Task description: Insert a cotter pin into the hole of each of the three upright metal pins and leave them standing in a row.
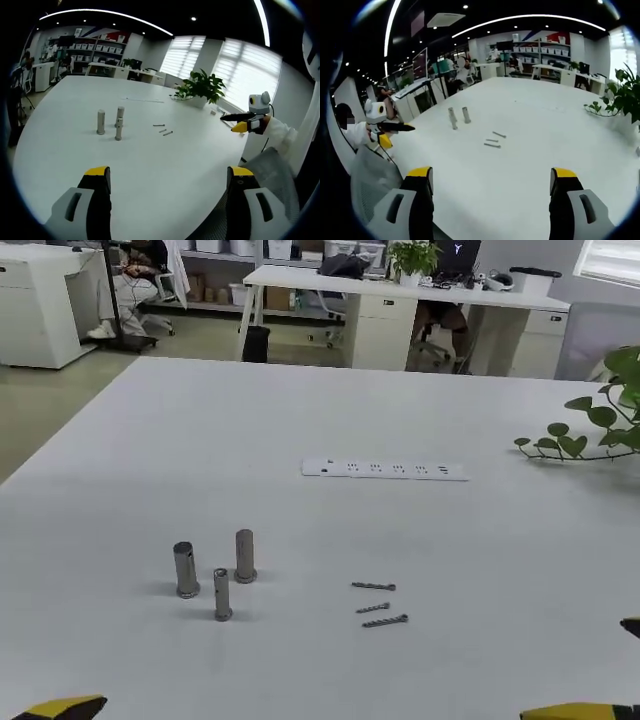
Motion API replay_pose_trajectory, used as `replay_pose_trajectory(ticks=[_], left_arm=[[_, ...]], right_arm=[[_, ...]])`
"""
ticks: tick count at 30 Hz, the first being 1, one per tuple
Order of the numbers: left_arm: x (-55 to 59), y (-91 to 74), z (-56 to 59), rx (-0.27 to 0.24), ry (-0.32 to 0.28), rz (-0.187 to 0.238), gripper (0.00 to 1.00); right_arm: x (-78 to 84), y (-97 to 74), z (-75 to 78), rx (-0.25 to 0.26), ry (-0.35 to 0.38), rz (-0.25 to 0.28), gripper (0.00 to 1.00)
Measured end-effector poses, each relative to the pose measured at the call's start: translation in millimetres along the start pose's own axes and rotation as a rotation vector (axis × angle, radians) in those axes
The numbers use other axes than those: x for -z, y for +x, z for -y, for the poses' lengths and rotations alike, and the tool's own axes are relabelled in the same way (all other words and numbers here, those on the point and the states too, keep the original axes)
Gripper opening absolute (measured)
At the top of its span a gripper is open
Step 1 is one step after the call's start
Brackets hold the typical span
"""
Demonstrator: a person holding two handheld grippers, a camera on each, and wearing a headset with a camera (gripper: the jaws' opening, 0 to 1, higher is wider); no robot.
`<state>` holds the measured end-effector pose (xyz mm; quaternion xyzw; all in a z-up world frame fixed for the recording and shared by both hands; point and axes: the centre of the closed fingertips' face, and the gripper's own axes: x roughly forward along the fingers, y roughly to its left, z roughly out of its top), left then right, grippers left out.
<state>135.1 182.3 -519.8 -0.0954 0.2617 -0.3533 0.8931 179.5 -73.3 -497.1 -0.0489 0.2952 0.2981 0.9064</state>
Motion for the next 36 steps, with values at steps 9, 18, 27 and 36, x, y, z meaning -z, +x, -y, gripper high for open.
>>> replay_pose_trajectory(ticks=[9, 18, 27, 36], left_arm=[[-5.5, 2.2, -1.0, -0.002, 0.017, -0.009, 0.96], [-10.5, 3.2, -1.0, -0.008, 0.035, -0.007, 0.95], [-12.0, 5.8, -7.6, -0.019, 0.039, -0.004, 0.95], [-23.0, 14.2, -31.0, -0.037, 0.075, -0.006, 0.93]], right_arm=[[-3.1, -3.8, 1.9, 0.004, 0.003, 0.016, 0.95], [-7.6, -7.9, 5.2, 0.015, 0.005, 0.035, 0.95], [-12.1, -5.9, -0.4, -0.013, 0.013, 0.056, 0.95], [-14.5, -1.4, -6.8, -0.032, -0.002, 0.049, 0.94]])
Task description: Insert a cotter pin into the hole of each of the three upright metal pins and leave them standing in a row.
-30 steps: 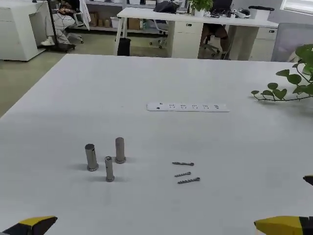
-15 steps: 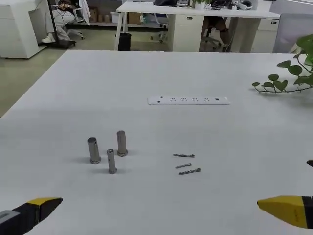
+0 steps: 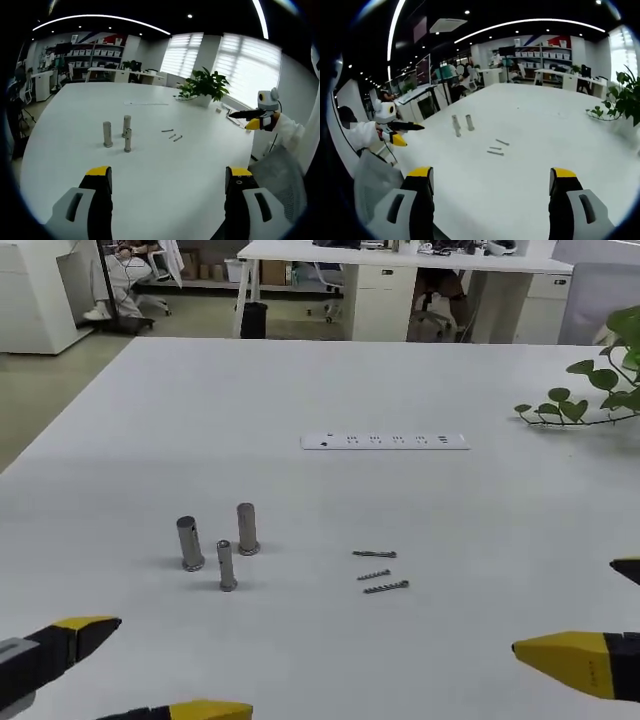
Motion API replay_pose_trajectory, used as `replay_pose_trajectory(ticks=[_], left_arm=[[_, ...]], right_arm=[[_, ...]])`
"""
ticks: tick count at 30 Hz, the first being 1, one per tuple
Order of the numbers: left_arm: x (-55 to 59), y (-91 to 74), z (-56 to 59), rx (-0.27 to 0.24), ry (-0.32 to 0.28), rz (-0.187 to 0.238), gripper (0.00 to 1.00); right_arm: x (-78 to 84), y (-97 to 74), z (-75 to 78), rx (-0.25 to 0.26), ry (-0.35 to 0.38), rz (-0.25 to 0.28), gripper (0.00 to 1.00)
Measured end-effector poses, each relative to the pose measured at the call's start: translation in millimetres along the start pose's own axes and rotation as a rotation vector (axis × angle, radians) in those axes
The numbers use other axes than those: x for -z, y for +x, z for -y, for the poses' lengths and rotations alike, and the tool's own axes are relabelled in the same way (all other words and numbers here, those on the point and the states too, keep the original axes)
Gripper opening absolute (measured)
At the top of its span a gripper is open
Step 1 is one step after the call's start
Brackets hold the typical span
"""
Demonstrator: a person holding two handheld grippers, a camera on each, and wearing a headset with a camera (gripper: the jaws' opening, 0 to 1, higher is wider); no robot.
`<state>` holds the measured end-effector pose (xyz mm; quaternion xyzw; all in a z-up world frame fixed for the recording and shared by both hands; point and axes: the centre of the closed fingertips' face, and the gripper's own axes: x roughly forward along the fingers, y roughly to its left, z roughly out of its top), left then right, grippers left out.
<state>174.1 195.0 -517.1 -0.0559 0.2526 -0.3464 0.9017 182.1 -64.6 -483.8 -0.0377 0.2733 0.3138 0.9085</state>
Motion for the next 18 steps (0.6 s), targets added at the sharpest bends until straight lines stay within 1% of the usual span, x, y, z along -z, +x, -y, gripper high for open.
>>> replay_pose_trajectory(ticks=[1, 3, 6, 9, 10, 12, 13, 14, 15, 17, 18], left_arm=[[-1.9, 1.2, -4.7, -0.001, 0.018, -0.01, 0.93], [-7.2, 2.9, -12.4, -0.004, 0.038, -0.011, 0.92], [-13.7, 5.8, -22.1, -0.005, 0.052, -0.006, 0.91], [-19.2, 8.6, -29.3, -0.004, 0.049, 0.004, 0.9], [-21.2, 10.2, -32.0, -0.004, 0.058, 0.005, 0.89], [-23.1, 12.8, -36.3, -0.009, 0.072, -0.004, 0.88], [-24.4, 13.9, -37.9, -0.007, 0.072, -0.001, 0.88], [-28.7, 16.9, -39.5, 0.003, 0.058, 0.02, 0.88], [-30.9, 18.8, -40.4, 0.012, 0.053, 0.029, 0.86], [-36.2, 23.3, -45.4, 0.02, 0.066, 0.041, 0.83], [-39.8, 26.3, -48.8, 0.021, 0.061, 0.05, 0.82]], right_arm=[[0.5, 1.2, -0.9, -0.004, -0.004, -0.006, 0.94], [0.7, 2.6, -1.3, -0.004, -0.007, -0.01, 0.94], [0.9, 4.6, -2.2, -0.009, -0.007, -0.015, 0.94], [1.4, 5.9, -2.0, -0.008, -0.01, -0.023, 0.94], [1.2, 6.1, -2.2, -0.009, -0.009, -0.023, 0.94], [1.1, 6.3, -2.8, -0.01, -0.013, -0.025, 0.94], [1.3, 6.4, -3.1, -0.01, -0.016, -0.028, 0.94], [1.7, 6.8, -3.5, -0.01, -0.018, -0.032, 0.94], [1.6, 7.0, -3.9, -0.011, -0.018, -0.032, 0.94], [0.1, 8.0, -5.1, -0.017, -0.009, -0.023, 0.94], [-0.1, 8.5, -5.2, -0.018, -0.009, -0.022, 0.94]])
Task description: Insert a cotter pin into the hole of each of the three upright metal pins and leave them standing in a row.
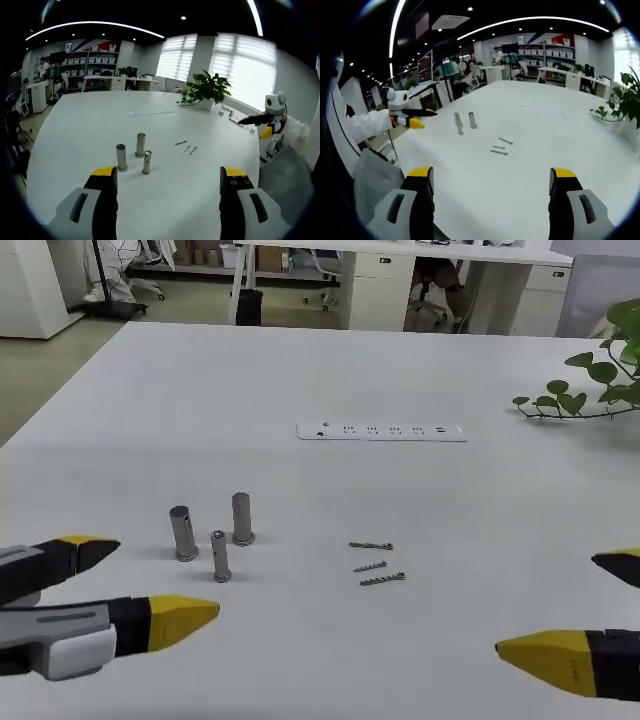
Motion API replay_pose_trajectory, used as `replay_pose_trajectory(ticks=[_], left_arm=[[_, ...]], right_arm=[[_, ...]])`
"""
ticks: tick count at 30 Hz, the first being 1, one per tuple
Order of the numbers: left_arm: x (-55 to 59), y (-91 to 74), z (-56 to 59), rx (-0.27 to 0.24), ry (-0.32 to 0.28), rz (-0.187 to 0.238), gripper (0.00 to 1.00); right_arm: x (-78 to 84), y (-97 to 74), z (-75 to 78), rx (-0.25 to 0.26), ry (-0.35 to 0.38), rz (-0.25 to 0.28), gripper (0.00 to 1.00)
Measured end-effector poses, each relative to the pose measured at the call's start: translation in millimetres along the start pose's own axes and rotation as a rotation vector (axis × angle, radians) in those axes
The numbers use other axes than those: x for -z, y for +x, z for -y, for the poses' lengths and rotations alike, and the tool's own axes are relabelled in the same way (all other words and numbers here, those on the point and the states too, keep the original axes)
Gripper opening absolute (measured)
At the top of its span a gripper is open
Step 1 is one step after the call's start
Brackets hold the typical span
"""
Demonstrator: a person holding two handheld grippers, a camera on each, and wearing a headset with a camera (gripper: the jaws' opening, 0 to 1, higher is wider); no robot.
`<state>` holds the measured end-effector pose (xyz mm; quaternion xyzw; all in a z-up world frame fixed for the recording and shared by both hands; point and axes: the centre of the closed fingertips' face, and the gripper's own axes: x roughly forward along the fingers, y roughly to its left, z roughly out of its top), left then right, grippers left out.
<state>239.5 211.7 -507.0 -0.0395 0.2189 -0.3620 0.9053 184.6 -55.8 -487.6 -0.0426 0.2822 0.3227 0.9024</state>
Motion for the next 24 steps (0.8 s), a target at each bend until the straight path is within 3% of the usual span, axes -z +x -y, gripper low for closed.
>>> replay_pose_trajectory(ticks=[3, 11, 19, 24], left_arm=[[-4.6, 7.4, -6.9, 0.004, 0.002, 0.004, 0.79], [-0.8, 25.3, -11.8, 0.029, 0.024, -0.038, 0.74], [10.1, 43.4, -11.1, 0.057, 0.029, -0.074, 0.7], [18.2, 52.8, -17.6, 0.049, 0.04, -0.103, 0.65]], right_arm=[[4.4, 2.3, 0.2, -0.002, -0.005, -0.02, 0.94], [8.4, 3.3, 1.7, 0.005, 0.008, -0.032, 0.94], [9.1, 2.3, 6.1, 0.016, 0.036, -0.022, 0.94], [12.4, 2.4, 6.3, 0.017, 0.044, -0.03, 0.94]])
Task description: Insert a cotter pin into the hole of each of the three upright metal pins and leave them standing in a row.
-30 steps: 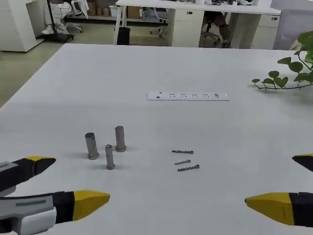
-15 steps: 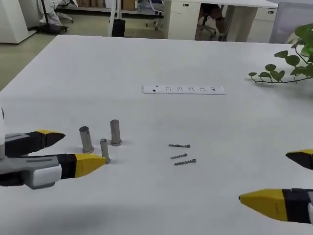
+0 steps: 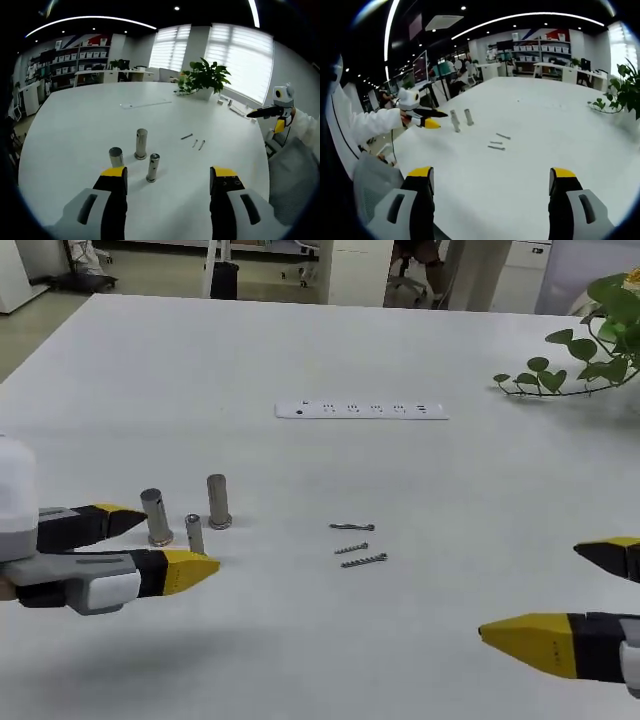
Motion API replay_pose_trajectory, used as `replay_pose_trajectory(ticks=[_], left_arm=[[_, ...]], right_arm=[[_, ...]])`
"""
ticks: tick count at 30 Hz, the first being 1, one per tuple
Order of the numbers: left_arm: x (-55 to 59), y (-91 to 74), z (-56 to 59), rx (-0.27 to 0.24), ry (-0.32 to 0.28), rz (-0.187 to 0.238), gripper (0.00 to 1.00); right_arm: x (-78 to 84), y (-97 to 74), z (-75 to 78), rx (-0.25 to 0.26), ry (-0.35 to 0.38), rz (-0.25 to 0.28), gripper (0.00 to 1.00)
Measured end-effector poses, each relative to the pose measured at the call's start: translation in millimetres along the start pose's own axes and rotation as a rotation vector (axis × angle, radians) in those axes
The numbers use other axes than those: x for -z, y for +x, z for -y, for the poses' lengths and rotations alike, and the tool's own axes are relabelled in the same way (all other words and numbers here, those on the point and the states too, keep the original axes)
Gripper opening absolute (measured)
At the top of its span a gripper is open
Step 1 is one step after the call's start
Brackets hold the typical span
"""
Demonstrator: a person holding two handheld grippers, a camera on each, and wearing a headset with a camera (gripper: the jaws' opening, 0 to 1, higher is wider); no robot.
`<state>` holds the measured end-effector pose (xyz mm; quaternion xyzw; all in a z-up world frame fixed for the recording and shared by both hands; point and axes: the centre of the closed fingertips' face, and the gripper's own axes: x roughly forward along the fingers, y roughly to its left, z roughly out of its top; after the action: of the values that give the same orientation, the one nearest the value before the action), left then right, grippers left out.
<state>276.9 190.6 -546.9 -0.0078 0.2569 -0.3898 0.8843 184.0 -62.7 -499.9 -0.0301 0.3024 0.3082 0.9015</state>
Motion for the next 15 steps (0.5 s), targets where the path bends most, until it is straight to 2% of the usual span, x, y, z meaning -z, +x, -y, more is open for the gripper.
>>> replay_pose_trajectory(ticks=[5, 15], left_arm=[[6.4, 6.8, -3.9, 0.005, 0.0, -0.019, 0.56], [14.5, 17.7, -9.2, -0.001, -0.002, -0.05, 0.58]], right_arm=[[0.8, -0.4, 2.5, 0.014, -0.008, -0.001, 0.94], [5.2, -2.2, 6.8, 0.034, 0.0, -0.017, 0.95]])
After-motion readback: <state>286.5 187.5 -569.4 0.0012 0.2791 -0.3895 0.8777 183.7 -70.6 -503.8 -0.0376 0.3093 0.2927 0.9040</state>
